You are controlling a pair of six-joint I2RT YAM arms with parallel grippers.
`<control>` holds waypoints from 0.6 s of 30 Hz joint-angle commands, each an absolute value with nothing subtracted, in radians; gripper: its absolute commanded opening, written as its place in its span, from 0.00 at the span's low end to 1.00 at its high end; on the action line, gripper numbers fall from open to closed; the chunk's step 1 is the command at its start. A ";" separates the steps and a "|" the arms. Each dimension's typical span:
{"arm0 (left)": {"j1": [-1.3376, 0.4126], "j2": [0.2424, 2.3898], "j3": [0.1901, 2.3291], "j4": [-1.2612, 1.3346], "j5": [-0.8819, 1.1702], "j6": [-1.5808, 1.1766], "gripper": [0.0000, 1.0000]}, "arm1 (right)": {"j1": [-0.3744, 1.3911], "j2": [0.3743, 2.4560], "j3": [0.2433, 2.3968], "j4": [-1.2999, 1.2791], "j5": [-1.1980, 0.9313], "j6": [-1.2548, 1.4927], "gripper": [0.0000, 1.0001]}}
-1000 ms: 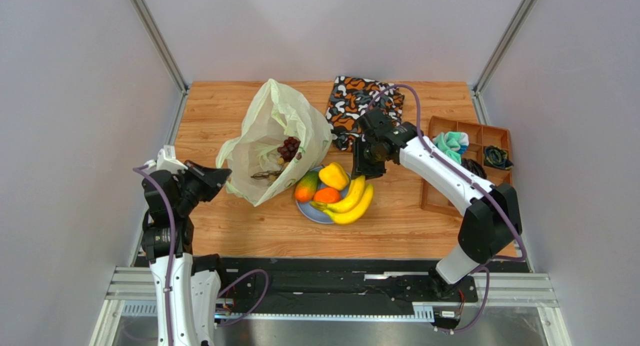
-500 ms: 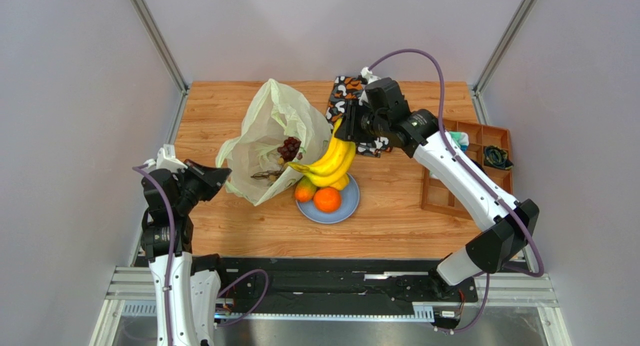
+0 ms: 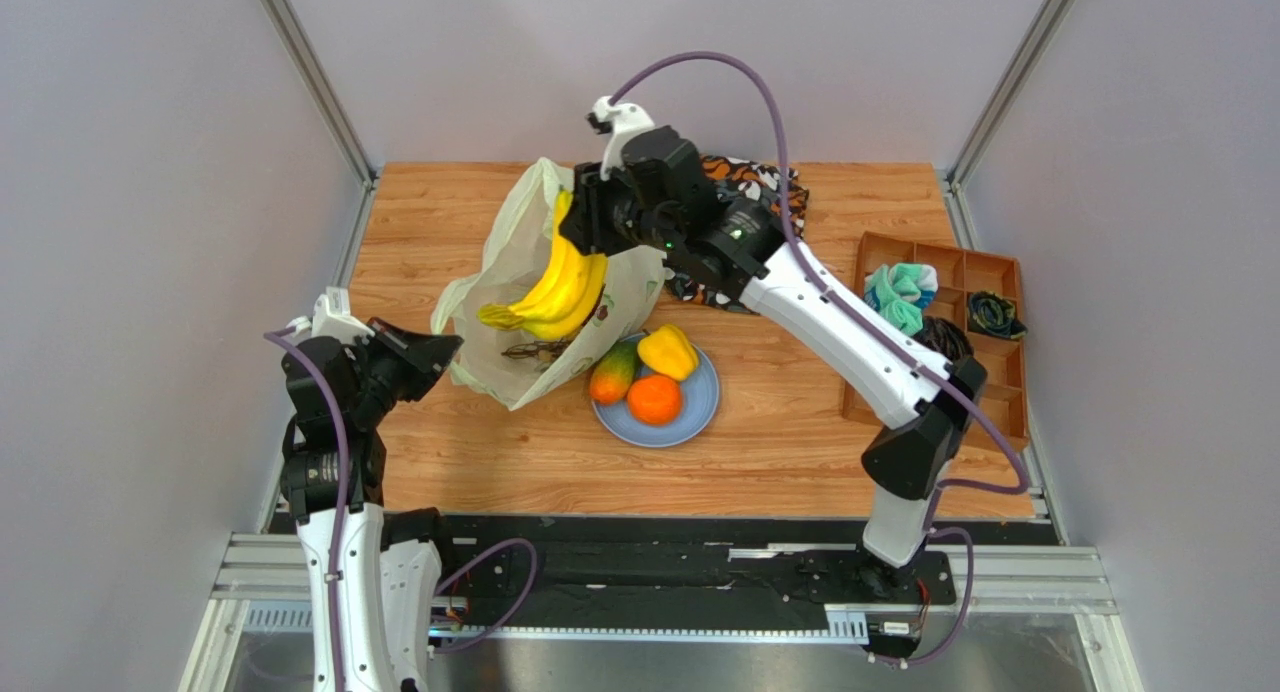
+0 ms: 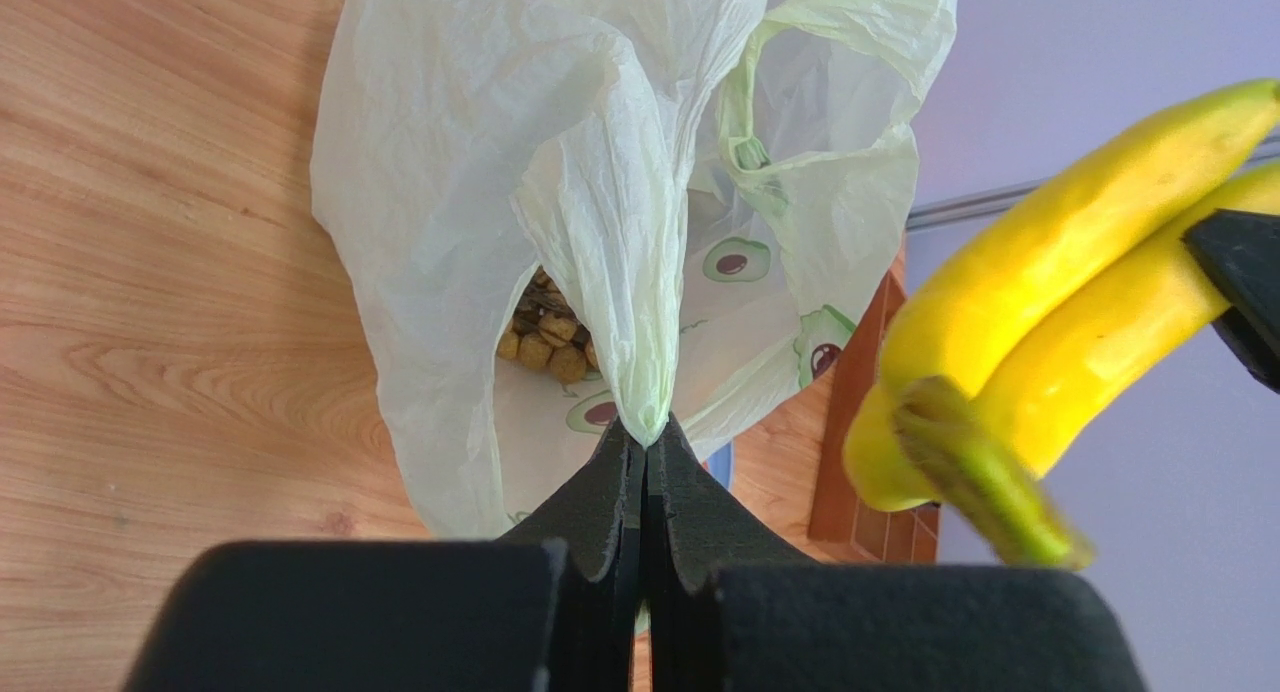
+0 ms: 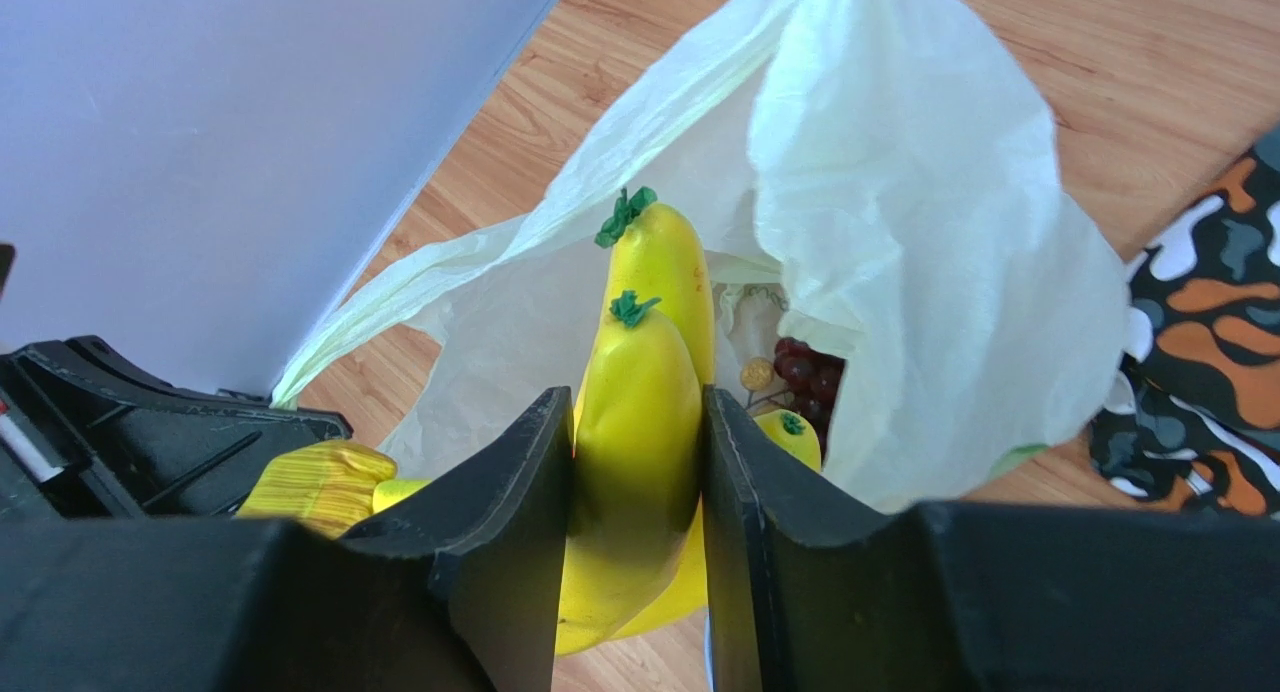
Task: Place the fruits into the plastic bag
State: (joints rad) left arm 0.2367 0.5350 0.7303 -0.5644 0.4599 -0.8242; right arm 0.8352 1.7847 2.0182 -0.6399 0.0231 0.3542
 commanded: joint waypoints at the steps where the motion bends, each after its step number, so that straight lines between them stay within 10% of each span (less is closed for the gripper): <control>1: 0.235 0.543 0.773 -0.545 0.472 -0.821 0.00 | 0.873 1.877 2.146 -0.626 0.094 0.282 0.00; 18: 0.235 0.545 0.759 -0.519 0.479 -0.838 0.00 | 1.020 2.014 2.129 -0.522 0.422 0.052 0.00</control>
State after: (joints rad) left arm 0.2367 0.5434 0.7303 -0.5571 0.4660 -0.8280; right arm 0.9752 1.9820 2.1082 -0.6151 0.3511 0.1268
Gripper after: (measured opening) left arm 0.011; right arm 0.360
